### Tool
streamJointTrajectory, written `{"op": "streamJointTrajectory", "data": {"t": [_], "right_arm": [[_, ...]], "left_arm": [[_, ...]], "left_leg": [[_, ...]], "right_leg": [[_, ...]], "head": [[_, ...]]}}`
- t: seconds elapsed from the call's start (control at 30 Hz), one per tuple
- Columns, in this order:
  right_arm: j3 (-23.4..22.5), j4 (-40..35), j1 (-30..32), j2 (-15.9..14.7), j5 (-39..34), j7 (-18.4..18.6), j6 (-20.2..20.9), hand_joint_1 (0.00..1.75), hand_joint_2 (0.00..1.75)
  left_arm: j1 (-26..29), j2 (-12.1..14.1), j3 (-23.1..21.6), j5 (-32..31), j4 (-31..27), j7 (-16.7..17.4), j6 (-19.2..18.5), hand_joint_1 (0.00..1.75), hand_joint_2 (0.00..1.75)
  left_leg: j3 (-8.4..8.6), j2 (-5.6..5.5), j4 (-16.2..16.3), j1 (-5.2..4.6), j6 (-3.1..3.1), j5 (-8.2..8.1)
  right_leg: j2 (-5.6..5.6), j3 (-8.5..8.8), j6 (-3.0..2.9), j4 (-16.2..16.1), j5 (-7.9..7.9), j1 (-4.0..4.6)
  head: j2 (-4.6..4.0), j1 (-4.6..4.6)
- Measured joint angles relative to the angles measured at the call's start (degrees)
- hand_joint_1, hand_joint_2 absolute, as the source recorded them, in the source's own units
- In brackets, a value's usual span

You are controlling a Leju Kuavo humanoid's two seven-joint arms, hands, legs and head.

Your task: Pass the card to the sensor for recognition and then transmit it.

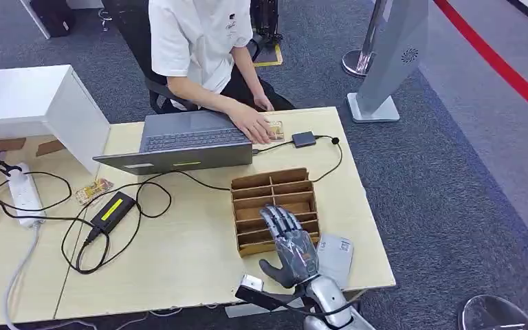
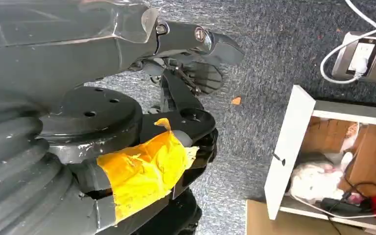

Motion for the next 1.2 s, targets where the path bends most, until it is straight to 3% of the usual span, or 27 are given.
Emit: {"op": "streamJointTrajectory", "data": {"t": [0.4,0.47,1.2], "right_arm": [[-0.52,0.42,-0.61,0.04,-1.92,-1.11,-0.07,1.75,1.75],[-0.52,0.42,-0.73,0.04,-1.94,-1.18,-0.07,1.64,1.75],[-0.87,0.39,-0.81,0.04,-2.71,-1.44,-0.17,1.66,1.75]], "left_arm": [[-0.04,0.00,-0.90,-1.07,0.02,0.00,-0.37,0.00,1.75],[-0.06,0.00,-1.01,-1.27,0.02,0.00,-0.39,0.00,1.75],[-0.11,0.00,-1.14,-1.00,0.00,-0.74,-0.57,0.00,1.75]], "left_leg": [[0.02,0.00,0.00,0.00,0.00,0.00],[0.02,0.00,0.00,0.00,0.00,0.00],[0.06,0.01,0.00,0.00,0.00,0.00]], "right_leg": [[0.00,0.01,0.00,0.00,0.00,0.00],[0.00,0.01,0.00,0.00,0.00,0.00],[0.01,0.05,-0.01,-0.01,0.01,0.00]], "head": [[0.00,0.00],[0.00,0.00],[0.00,0.00]]}}
